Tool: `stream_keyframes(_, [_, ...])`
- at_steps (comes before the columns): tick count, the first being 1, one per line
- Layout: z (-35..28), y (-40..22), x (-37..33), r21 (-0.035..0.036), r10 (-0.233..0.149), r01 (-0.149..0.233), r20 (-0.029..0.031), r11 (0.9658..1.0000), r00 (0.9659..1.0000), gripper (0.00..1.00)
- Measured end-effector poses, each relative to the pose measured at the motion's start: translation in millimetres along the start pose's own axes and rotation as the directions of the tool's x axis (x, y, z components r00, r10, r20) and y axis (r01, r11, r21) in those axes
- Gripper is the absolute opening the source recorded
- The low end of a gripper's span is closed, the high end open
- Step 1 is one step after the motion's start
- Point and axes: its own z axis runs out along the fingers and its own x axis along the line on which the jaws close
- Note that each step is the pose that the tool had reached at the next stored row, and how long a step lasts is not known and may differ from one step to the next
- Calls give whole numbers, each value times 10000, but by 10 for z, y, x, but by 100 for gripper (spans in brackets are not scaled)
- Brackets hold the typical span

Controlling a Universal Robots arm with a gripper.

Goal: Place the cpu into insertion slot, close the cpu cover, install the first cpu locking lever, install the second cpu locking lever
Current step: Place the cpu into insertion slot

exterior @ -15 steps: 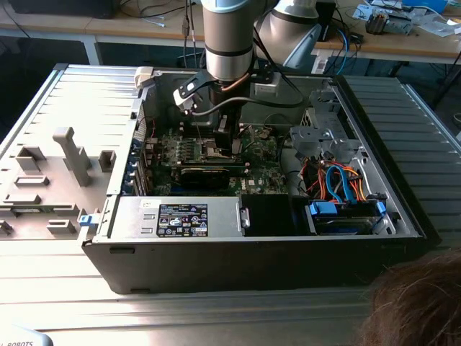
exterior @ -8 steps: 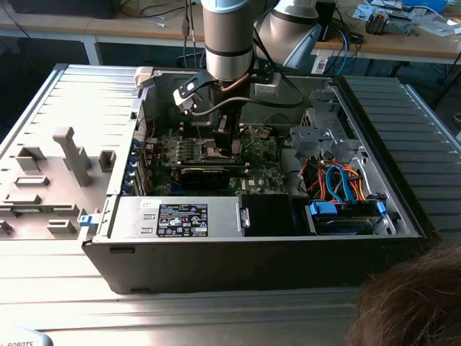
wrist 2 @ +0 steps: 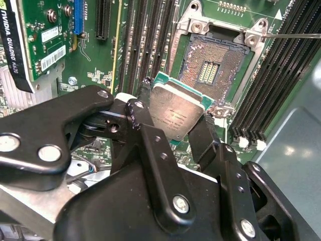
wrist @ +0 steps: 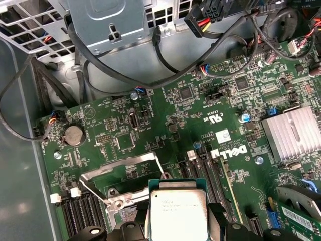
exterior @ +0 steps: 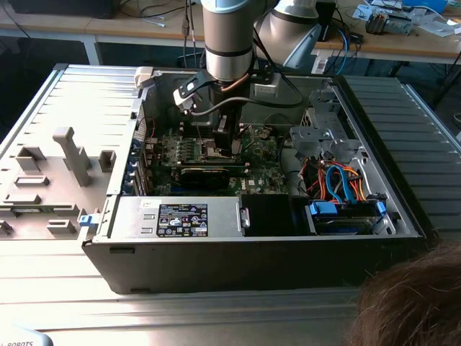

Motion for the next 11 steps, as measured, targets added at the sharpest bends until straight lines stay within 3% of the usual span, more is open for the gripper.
stream_keyframes(11, [5,0,0,-2,137,-137,9,9999,9999,55])
